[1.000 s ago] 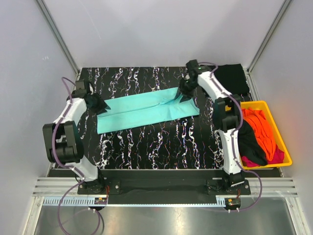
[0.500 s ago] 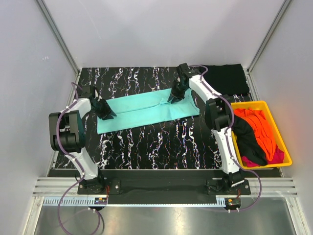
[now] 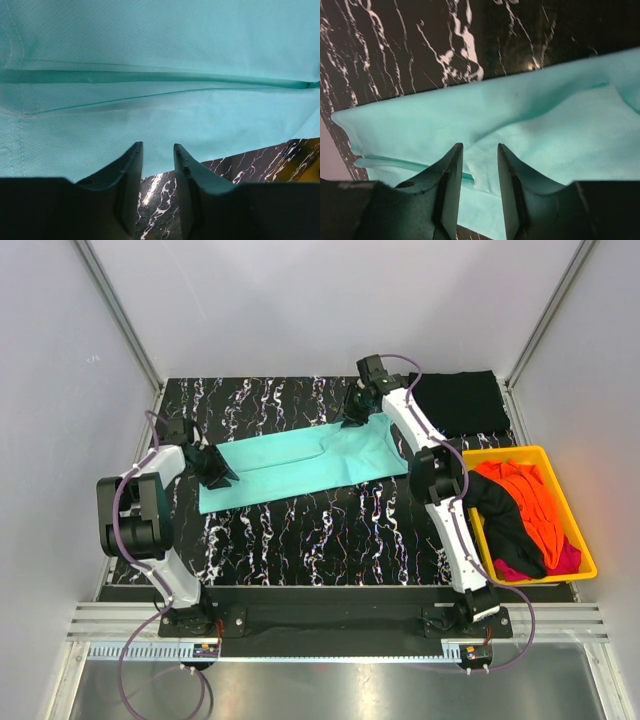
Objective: Fold and stack the t-shirts
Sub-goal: Fold the tshirt
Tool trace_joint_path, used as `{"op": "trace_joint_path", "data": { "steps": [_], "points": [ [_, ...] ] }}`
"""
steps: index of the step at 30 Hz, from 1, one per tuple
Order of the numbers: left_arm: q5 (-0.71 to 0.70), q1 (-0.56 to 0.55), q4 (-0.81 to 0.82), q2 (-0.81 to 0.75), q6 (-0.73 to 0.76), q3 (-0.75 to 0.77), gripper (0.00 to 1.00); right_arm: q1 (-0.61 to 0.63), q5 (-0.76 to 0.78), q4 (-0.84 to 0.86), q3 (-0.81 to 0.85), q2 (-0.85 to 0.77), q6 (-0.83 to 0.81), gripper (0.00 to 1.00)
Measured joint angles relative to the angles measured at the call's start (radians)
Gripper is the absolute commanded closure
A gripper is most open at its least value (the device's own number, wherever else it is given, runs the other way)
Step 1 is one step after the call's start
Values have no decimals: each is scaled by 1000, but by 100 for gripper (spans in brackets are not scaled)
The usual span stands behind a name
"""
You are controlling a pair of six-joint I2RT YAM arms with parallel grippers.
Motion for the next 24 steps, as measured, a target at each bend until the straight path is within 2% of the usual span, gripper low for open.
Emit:
{"op": "trace_joint_path", "data": {
  "steps": [7,16,24],
  "points": [
    [-4,-12,-23,16,19,22,56,-9,27,-25,-340,-220,-34,45],
    [-31,-46,-92,108,-37,50,53,-27,118,-53,-697,-609,-84,39],
    [13,-179,-76,42,-116,-55,52,-27,172,-48,-859,-675,-90,37]
  ]
}}
